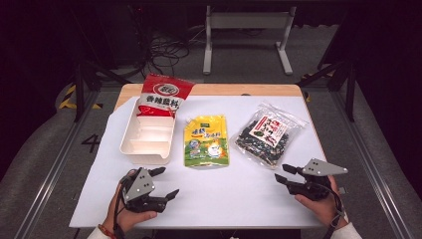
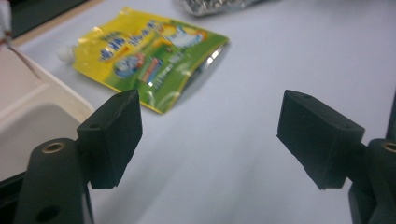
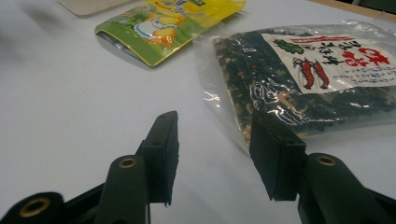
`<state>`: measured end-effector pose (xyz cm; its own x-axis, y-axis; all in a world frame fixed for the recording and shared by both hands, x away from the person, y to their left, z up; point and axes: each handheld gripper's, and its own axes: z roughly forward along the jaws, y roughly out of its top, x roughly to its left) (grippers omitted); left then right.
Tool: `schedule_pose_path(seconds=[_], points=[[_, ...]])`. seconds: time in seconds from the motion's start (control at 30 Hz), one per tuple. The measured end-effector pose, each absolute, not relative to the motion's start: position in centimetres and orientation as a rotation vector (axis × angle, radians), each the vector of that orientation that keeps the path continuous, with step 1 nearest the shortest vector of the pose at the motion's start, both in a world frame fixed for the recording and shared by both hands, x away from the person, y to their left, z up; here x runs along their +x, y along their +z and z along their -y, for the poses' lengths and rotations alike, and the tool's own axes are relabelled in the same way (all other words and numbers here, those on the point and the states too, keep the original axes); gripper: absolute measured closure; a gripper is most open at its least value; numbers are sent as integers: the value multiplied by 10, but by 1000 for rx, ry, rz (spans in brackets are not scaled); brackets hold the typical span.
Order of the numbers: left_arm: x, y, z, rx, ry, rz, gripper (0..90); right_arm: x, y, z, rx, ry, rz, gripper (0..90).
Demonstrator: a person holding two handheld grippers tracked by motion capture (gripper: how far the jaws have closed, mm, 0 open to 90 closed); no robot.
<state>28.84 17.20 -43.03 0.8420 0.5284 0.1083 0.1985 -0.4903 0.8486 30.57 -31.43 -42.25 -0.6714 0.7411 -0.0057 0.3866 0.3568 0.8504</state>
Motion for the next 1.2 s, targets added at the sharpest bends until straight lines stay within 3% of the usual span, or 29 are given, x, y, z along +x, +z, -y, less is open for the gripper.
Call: schedule_pose_path(seconds=[0.63,1.2], points=[[294,-450,-168,2140,402,-540,217,328,-421,327,1092,1213,-2175,425],[290,-450,-163,2170,418,-511,206,399,-429,361,1419,1226,-2022,341]])
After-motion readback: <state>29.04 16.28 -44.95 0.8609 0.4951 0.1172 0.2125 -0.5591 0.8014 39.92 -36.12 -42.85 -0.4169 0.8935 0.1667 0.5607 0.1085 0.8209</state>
